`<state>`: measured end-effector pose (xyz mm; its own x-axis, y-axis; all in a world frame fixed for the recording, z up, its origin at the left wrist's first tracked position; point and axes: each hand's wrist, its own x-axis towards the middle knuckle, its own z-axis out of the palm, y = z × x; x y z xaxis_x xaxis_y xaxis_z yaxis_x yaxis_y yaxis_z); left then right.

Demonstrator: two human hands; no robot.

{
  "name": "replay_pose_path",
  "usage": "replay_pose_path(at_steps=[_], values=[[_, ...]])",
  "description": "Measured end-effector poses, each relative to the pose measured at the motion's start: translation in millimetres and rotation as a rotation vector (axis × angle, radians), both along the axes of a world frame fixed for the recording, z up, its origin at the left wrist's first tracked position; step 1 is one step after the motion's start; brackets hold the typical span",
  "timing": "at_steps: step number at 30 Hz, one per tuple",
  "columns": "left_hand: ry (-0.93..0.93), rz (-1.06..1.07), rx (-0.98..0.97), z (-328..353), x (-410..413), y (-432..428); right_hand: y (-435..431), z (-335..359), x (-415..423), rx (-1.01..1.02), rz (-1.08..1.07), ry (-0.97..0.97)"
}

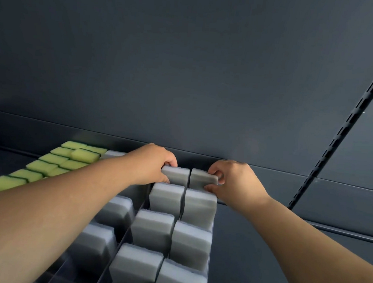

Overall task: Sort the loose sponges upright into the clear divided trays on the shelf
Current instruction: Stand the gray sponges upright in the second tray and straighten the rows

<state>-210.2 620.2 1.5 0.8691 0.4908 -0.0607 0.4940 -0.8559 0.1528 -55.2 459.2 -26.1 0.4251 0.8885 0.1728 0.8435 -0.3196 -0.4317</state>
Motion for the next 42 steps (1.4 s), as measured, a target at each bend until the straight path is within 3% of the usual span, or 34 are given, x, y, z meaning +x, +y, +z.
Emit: replay_pose_path(at_steps=[13, 23, 27, 30, 35, 42], values=[[-0.107, 0.0, 0.055, -11, 2, 2, -2, -6, -1, 0.057, 0.018, -0.02], [-0.023, -0.023, 0.08, -4, 6, 1, -1, -11, 1, 0.015, -0.091, -0.069], [-0.135, -0.016, 0.054, 0, -7, -3, -16, -3, -6, 0.178, -0.16, -0.057], [-0.195, -0.068, 0.011, 0, -19, -9, -32, 5, -22, 0.248, -0.06, 0.01], [-0.059, -0.154, -0.053, 1, -32, -16, -40, 4, -36, -0.036, 0.112, 0.138], [0.028, -0.19, -0.094, 4, -38, -19, -42, 1, -41, 0.042, 0.043, 0.099]])
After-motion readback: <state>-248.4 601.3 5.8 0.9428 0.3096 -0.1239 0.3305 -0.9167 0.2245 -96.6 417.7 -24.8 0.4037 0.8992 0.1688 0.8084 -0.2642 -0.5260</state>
